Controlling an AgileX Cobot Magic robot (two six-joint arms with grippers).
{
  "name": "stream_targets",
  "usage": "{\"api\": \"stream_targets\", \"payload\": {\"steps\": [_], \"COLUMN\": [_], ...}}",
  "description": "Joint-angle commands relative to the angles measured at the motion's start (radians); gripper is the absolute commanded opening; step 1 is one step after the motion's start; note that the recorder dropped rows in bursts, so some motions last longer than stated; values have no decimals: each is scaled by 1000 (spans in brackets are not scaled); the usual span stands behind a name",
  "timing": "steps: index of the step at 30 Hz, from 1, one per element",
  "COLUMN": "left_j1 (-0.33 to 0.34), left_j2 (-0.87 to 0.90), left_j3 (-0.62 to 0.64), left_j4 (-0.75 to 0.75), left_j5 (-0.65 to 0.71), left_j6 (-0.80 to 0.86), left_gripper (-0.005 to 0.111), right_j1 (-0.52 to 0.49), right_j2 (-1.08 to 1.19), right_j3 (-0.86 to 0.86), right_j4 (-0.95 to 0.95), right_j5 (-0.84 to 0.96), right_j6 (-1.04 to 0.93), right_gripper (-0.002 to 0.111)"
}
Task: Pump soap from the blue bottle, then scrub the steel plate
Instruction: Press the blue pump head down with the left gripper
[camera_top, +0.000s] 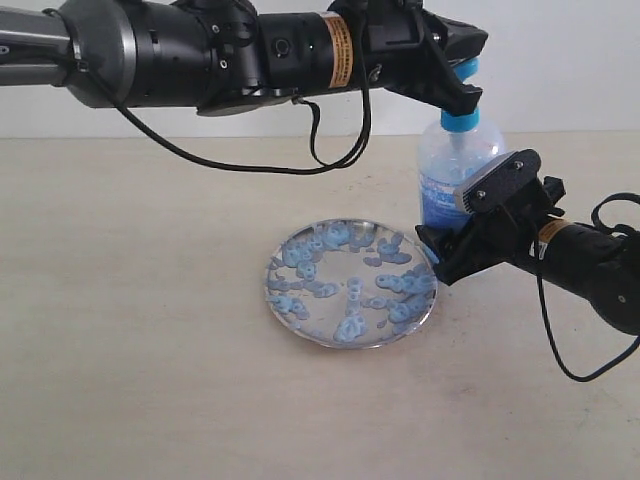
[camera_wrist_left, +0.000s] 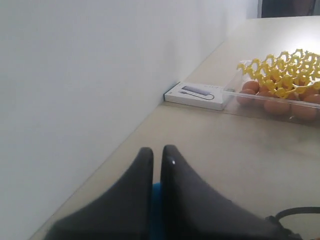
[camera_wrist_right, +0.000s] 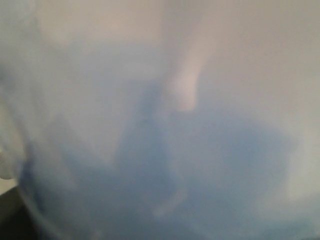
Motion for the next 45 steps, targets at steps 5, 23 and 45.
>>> {"api": "stream_targets", "payload": {"steps": [5, 23, 45], "left_j1": [-6, -6, -6], "left_j2": [5, 139, -59], "left_j3": [-10, -10, -10], "left_j4": [59, 426, 270], "left_j5": [42, -22, -14], "left_j6": [-32, -417, -188], "left_gripper": [4, 4, 4], "right_j1": [1, 1, 1], "right_j2": [0, 0, 0], "right_j3": [2, 2, 2], "right_j4": [-5, -5, -1], "right_j5": [41, 41, 43], "right_j6": [-25, -25, -18], "right_gripper": [0, 0, 0]}}
